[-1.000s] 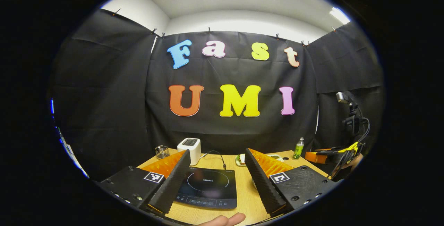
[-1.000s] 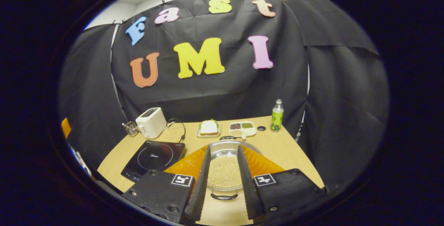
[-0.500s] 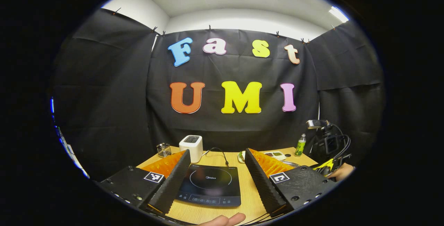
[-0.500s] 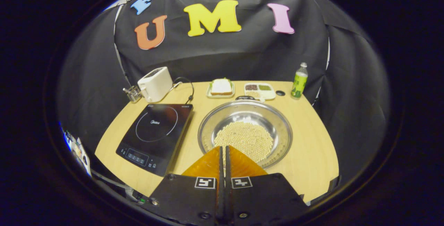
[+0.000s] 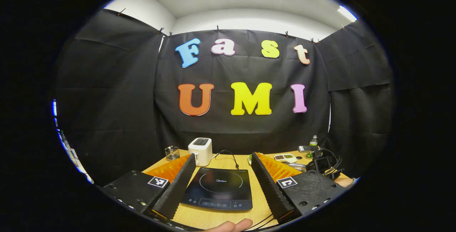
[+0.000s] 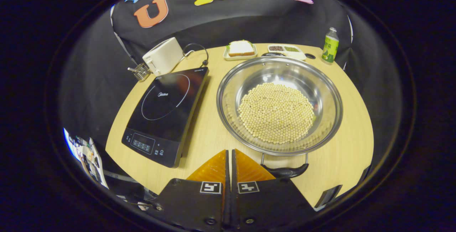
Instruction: First push the handle of the pot to place it horizontally, then grasp the pot with both hands and set it on the induction cooktop.
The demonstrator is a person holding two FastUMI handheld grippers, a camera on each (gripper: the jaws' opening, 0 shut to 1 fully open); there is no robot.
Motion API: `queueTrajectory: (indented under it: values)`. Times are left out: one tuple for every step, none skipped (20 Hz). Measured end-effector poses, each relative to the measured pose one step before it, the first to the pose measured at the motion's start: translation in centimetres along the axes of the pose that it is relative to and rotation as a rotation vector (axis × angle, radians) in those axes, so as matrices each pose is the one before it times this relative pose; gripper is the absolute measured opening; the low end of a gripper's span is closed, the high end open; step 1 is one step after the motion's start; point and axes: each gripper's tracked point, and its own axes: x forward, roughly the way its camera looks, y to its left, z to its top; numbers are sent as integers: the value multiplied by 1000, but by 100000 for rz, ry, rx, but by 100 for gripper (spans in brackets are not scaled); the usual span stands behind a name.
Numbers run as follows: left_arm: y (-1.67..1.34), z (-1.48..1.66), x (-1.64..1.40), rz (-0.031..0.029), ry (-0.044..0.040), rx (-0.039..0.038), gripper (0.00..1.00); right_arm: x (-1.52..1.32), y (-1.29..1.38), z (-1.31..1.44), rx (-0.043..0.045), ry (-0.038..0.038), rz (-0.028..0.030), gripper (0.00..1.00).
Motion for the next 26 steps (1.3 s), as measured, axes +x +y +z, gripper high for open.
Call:
queueTrajectory:
  values:
    - [-75,-72,-38,-234,229,-269,94,450,-484,-155,926,1077,-623,4]
    - [9,60,2,-160,-7,-61,95,315,-433,-237,901,785,-599,2]
    - [-190,-28,-18,-96,87,221,94,266,-503,-202,1010,684,-686,2]
    - [-84,-126,7,75,143,205,95,186,-398,-98,840,515,-347,2]
    - [-21,-111,52,-129,168,113,95,60,-77,-173,765,534,944,4]
    - [-162,-220,88,-237,264,48,95,-1,-77,-197,503,873,961,2]
    - [-223,-83,136,-256,228,91,95,140,-122,-311,114,892,-20,4]
    - [-173,-94,121,-263,414,106,95,97,-233,-135,-343,474,-326,2]
    - [-173,-87,-23,-171,200,36,95,67,-327,-30,-545,480,-321,2]
    - [-205,-31,33,-269,98,-3,95,-136,-470,-175,-164,175,-180,4]
    - [-240,-28,53,-328,-89,22,95,-114,-461,-142,-242,6,-252,2]
    - [-138,125,-99,-178,-51,-26,95,-113,-505,-74,-138,-214,-444,2]
    - [-149,32,180,-167,-8,-32,94,-108,-439,-33,-204,-315,-279,4]
    - [-180,15,101,-234,95,-18,95,-85,-382,-74,-148,-329,-119,4]
    - [-195,-51,36,-153,46,-36,95,-117,-459,-79,-262,-276,-69,4]
    - [-138,-7,141,86,232,-153,95,-134,-419,-13,44,-181,135,4]
    - [72,-18,126,834,-107,-326,94,-76,-470,-13,408,-177,140,4]
    - [214,-9,63,1177,-13,242,95,-58,-422,39,775,-38,-49,2]
    - [13,21,223,808,-117,722,95,11,-260,22,410,84,210,4]
    - [108,183,118,745,-532,130,95,-11,-222,11,64,192,762,2]
    - [51,263,198,629,-795,-308,95,-17,-298,-15,229,189,625,2]
    - [78,365,216,175,-938,-450,95,-82,-287,42,22,120,235,2]
    - [22,136,200,248,-454,-732,95,-18,-360,33,-218,-1,-2,2]
    - [76,161,144,20,-64,-629,94,-53,-356,18,-499,45,-26,2]
    - [-17,262,86,-72,-209,-458,95,-108,-294,-45,-431,133,215,2]
    - [20,408,134,344,-613,-352,94,-73,-360,67,-124,211,428,2]
